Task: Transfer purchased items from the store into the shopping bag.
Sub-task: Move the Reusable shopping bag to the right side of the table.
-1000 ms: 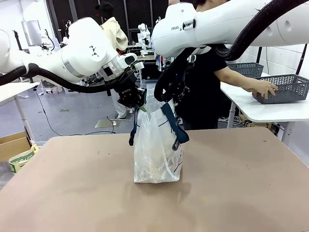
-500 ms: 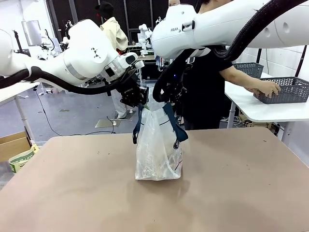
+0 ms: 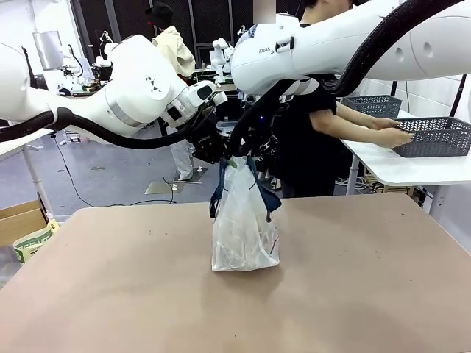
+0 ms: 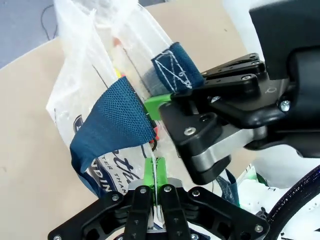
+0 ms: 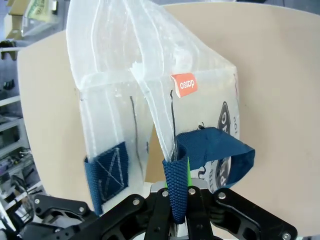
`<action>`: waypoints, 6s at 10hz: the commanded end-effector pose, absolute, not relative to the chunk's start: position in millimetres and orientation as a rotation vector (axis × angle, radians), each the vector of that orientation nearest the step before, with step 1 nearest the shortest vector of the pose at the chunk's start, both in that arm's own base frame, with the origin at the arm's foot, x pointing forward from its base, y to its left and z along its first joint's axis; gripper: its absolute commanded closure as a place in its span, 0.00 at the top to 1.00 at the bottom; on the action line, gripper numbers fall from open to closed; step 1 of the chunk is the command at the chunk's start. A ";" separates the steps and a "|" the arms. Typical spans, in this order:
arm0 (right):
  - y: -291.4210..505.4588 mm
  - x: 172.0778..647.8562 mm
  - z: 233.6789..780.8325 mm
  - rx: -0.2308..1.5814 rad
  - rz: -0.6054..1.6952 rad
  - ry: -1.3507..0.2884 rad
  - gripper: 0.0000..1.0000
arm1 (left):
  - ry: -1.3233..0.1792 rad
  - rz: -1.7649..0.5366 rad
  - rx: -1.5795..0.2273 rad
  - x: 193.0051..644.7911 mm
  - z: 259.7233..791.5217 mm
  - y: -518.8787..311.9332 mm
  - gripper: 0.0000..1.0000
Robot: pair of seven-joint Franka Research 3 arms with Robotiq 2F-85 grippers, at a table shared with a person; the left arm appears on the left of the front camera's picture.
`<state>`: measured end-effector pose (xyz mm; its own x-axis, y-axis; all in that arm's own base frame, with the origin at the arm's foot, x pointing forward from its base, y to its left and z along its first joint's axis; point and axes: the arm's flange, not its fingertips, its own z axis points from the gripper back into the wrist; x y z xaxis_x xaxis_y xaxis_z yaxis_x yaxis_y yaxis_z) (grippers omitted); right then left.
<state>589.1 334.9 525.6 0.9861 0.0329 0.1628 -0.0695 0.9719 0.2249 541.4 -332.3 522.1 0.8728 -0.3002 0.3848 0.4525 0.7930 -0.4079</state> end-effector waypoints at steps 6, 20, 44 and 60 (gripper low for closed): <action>333.4 587.9 524.3 0.304 0.034 -0.165 0.00 | -0.305 -0.406 -0.530 547.3 518.5 -336.3 0.00; 328.2 601.4 517.9 0.363 0.042 -0.158 0.00 | -0.372 -0.478 -0.612 527.4 533.3 -331.3 0.24; 319.0 601.2 504.5 0.447 0.041 -0.138 0.00 | -0.337 -0.523 -0.675 520.6 536.6 -341.7 0.53; 316.2 600.8 500.7 0.458 0.042 -0.127 0.00 | -0.221 -0.384 -0.382 518.1 534.4 -361.8 0.00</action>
<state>607.3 319.2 505.6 0.9914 0.0333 0.1262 -0.0864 0.8919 0.4438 517.7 -360.1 532.2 0.8944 -0.3365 0.2948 0.4274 0.8373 -0.3409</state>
